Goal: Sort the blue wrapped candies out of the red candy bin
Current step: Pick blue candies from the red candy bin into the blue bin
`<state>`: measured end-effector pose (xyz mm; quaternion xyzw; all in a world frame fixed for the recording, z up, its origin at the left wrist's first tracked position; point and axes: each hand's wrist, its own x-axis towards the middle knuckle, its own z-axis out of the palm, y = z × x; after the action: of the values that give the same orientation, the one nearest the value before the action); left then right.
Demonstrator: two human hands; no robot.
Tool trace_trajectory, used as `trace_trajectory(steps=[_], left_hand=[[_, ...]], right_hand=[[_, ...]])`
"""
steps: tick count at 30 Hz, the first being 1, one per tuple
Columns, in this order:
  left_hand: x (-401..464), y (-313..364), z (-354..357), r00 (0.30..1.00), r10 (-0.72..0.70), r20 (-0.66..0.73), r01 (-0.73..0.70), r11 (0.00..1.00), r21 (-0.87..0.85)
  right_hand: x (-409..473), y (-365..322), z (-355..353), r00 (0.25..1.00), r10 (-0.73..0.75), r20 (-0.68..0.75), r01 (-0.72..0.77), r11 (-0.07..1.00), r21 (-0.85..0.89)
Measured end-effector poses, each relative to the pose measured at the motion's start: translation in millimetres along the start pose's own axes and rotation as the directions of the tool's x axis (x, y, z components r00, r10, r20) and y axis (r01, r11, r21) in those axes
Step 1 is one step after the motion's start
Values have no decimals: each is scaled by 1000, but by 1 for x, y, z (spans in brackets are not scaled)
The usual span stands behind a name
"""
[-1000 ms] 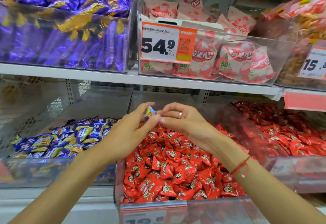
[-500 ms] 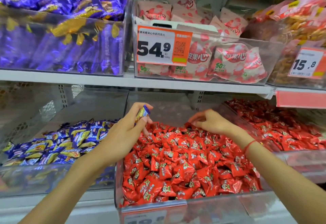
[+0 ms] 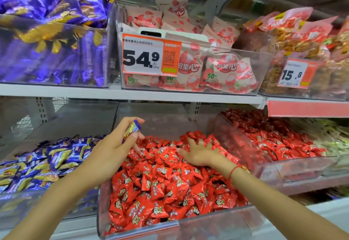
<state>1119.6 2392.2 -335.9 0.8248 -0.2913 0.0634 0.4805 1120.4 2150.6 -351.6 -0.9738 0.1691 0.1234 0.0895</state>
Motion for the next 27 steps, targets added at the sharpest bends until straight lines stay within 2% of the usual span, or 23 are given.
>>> trace_trajectory(steps=[4,6,8,11,13,15,16,18,20,22,25,27], left_hand=[[0,0,0,1000,21,-19,-21,1000,-18],[0,0,0,1000,24,-20,-24,999,-22],[0,0,0,1000,19,-18,-20,1000,-22],[1,-2,0,1000,12,-13,-12,1000,-6],[1,-3,0,1000,5,-13,-5,1000,7],[2,-4,0,1000,0,-21,0,1000,13],[2,-4,0,1000,2,-24,-2,1000,16],[2,-4,0,1000,3,-26,-2,1000,25],[2,-5,0,1000,-1,-31,2,999,37],[2,-6,1,999,-6,-36,8,999,46],[2,-6,1,999,-12,-44,14,999,41],[2,-4,1,999,-14,-39,15,1000,24]], right_hand=[[-10,-40,2,977,-198,80,196,980,38],[-17,-56,3,935,-330,130,311,939,149],[-25,-66,5,885,-445,134,392,870,298],[-40,-60,-1,768,-628,128,525,731,436],[-52,-42,-15,689,-706,167,574,671,470],[-61,-20,-32,664,-727,174,592,654,471],[-62,-11,-40,678,-719,151,583,652,485],[-52,6,-51,756,-651,62,541,676,501],[-26,14,-52,843,-535,-56,494,730,473],[2,10,-42,899,-417,-132,433,806,404],[32,-18,-15,914,-396,-88,404,869,285],[42,-42,4,925,-376,-53,380,915,137]])
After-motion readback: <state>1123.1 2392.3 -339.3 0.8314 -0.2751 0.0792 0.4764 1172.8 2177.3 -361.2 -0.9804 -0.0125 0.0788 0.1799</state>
